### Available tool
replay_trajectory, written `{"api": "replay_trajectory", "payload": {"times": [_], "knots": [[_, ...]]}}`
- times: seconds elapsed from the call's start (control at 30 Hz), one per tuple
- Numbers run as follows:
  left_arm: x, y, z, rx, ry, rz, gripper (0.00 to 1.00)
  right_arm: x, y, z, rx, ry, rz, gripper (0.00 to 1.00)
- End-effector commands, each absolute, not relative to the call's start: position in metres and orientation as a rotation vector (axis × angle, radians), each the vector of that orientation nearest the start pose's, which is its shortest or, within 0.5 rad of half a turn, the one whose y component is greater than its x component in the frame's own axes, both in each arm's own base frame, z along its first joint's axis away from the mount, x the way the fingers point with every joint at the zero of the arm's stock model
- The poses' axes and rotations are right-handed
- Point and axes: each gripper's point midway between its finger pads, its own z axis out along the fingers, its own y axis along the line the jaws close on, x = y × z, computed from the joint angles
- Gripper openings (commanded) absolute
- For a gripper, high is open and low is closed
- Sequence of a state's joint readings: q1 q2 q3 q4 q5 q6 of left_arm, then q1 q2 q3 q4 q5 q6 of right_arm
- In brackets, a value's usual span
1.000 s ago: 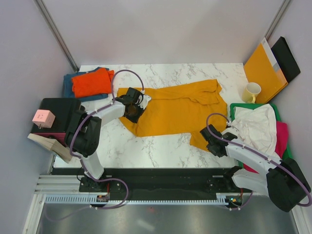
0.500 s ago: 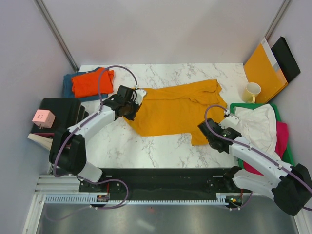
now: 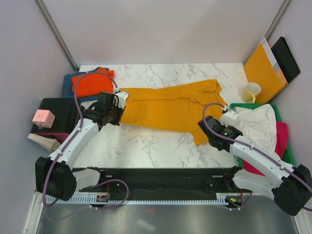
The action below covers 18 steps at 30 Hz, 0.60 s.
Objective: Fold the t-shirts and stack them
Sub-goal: Grap the side of the flattened tshirt closest away from the robot with both arms, then fold the other side of the tshirt into a rectangle
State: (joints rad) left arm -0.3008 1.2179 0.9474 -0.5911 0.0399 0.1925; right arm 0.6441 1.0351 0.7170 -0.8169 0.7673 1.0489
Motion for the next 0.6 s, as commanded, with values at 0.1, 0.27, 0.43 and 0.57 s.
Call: {"api": "replay_trajectory", "payload": {"times": [0.1, 0.27, 0.43, 0.57], "knots": [[0.276, -0.043, 0.125, 0.491, 2.415, -0.02, 0.02, 0.231, 0.049, 0.121, 0.62, 2.169, -0.236, 0.0], [0.269, -0.041, 0.119, 0.482, 2.429, -0.03, 0.02, 0.23, 0.052, 0.122, 0.596, 2.188, -0.222, 0.0], [0.275, -0.046, 0.121, 0.459, 2.436, -0.06, 0.02, 0.235, 0.048, 0.129, 0.596, 2.149, -0.242, 0.0], [0.287, -0.047, 0.127, 0.447, 2.42, -0.054, 0.02, 0.249, 0.054, 0.142, 0.587, 2.122, -0.249, 0.0]]}}
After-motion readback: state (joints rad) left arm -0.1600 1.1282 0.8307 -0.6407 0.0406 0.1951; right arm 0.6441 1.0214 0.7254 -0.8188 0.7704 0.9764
